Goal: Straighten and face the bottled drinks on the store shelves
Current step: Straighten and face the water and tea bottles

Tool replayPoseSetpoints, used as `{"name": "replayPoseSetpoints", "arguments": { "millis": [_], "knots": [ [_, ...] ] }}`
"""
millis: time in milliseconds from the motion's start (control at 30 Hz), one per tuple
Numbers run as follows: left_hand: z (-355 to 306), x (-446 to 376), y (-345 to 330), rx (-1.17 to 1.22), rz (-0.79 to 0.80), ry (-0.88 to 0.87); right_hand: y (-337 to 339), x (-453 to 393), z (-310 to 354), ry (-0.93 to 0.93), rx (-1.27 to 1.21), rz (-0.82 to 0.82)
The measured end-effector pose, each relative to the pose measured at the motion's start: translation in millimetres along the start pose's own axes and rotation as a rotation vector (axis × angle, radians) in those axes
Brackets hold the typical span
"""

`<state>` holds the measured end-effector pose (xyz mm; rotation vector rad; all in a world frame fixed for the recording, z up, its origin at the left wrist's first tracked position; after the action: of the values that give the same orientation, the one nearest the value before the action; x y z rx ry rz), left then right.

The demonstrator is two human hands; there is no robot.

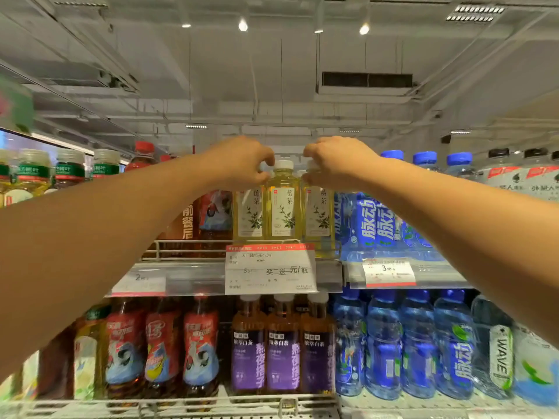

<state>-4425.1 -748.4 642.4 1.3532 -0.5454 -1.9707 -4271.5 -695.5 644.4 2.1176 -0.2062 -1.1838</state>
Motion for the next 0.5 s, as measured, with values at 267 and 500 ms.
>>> {"name": "replayPoseSetpoints", "arguments": {
  "millis": [267, 500],
  "knots": [
    [-42, 72, 4, 0.089, -0.087, -0.057, 5, 79, 41, 0.106, -0.27, -0.137],
    [-81, 133, 7, 0.262, -0.072, -0.038, -10, 145, 58, 0.088, -0.515, 0.013]
  ]
}}
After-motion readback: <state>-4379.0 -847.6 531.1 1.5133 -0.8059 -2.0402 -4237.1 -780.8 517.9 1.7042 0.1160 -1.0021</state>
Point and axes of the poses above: each hand's wrist, its own x-axis away from the middle knuckle, its own y-axis out of the back of the hand, z = x × y, the point moved 6 cm from there along -x, towards the middle knuckle, and after that the axes turned 3 degrees about -x, right-handed, at the moved point
